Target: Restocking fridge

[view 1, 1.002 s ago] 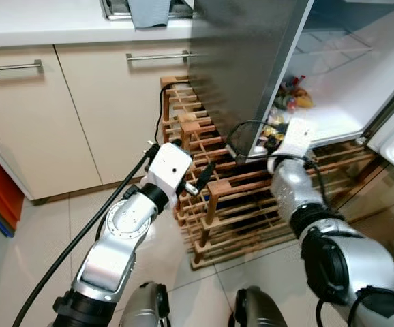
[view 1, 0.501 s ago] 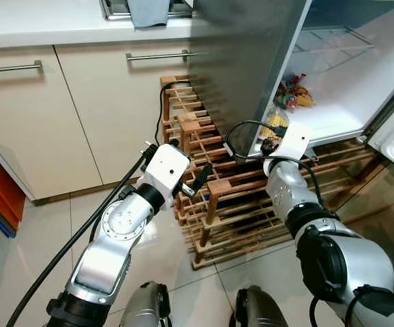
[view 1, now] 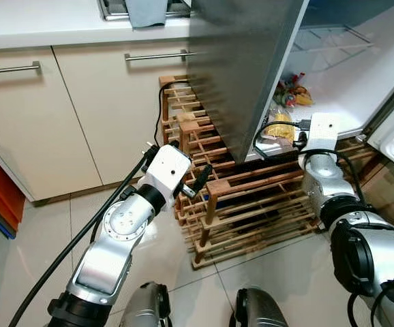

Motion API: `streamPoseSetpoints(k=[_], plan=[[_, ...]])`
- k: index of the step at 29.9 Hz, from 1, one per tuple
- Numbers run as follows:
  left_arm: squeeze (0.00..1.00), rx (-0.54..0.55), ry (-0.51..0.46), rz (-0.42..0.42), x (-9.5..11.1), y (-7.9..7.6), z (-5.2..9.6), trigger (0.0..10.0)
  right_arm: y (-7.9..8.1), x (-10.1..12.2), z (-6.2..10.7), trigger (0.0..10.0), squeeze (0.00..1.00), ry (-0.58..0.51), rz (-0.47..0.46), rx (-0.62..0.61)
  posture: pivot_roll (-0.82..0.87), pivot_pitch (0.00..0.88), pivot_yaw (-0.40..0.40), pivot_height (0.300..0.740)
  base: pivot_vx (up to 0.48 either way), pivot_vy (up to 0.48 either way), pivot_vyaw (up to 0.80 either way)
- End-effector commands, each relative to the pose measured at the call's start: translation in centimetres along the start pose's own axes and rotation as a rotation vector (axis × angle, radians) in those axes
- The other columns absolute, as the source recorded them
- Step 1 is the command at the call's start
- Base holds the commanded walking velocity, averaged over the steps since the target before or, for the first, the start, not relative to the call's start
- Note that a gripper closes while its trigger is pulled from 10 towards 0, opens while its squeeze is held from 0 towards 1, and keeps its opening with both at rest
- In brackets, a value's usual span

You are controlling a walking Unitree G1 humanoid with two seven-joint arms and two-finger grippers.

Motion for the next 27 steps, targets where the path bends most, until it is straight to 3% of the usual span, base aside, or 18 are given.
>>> streamPoseSetpoints(k=[1,6,8,9,11,14,16,22,26,27], plan=[[0.0,-0.005,-0.004,-0.002,0.2,-0.3,0.0,10.0,1.2,2.2,-0.2,10.0,0.0,-0.078,-0.028,0.027,0.15,0.057,-0.026,0.675,0.0,0.0,0.0],[0.0,-0.003,-0.004,0.002,0.2,-0.3,-0.1,10.0,3.3,0.4,0.8,10.0,0.0,-0.068,-0.134,0.054,0.13,0.062,-0.025,0.675,0.0,0.0,0.0],[0.0,-0.004,-0.005,0.002,0.2,-0.2,-0.1,10.0,3.8,-0.3,1.0,10.0,0.0,-0.052,-0.136,0.056,0.13,0.062,-0.024,0.675,0.0,0.0,0.0],[0.0,-0.006,-0.005,0.0,0.2,-0.2,-0.1,10.0,4.6,-2.0,1.6,10.0,0.0,-0.002,-0.108,0.061,0.13,0.06,-0.02,0.675,0.0,0.0,0.0],[0.0,-0.008,-0.007,-0.002,0.2,-0.2,-0.2,10.0,5.1,-3.3,2.0,10.0,0.0,0.038,-0.076,0.069,0.13,0.058,-0.018,0.675,0.0,0.0,0.0],[0.0,-0.009,-0.008,-0.003,0.2,-0.2,-0.3,10.0,5.2,-3.8,2.1,10.0,0.0,0.055,-0.063,0.071,0.13,0.058,-0.017,0.675,0.0,0.0,0.0],[0.0,-0.008,-0.011,-0.006,0.3,-0.1,-0.4,10.0,5.2,-5.1,2.2,10.0,0.0,0.148,-0.185,0.064,0.13,0.055,-0.021,0.675,0.0,0.0,0.0],[0.0,0.001,-0.006,-0.006,0.2,0.0,-0.2,10.0,5.0,-4.4,1.9,10.0,0.0,0.157,-0.264,0.053,0.14,0.056,-0.025,0.675,0.0,0.0,0.0],[0.0,0.002,-0.006,-0.006,0.2,0.0,-0.2,10.0,4.6,-4.2,1.6,10.0,0.0,0.168,-0.268,0.046,0.14,0.057,-0.024,0.675,0.0,0.0,0.0],[0.0,0.002,-0.005,-0.007,0.2,0.0,-0.2,10.0,3.9,-4.3,1.4,10.0,0.0,0.19,-0.282,0.029,0.14,0.061,-0.02,0.675,0.0,0.0,0.0]])
Point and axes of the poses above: a point about 5 cm out from each wrist's last joint towards the gripper, its own z axis pointing back from the gripper into the wrist, its own x axis along the axis of the wrist's last joint, y = z × x, the point moved 6 cm from there along -z, pointing out of the wrist towards the gripper, and after that the axes turned 15 degrees about -z, right-handed, at the moved point
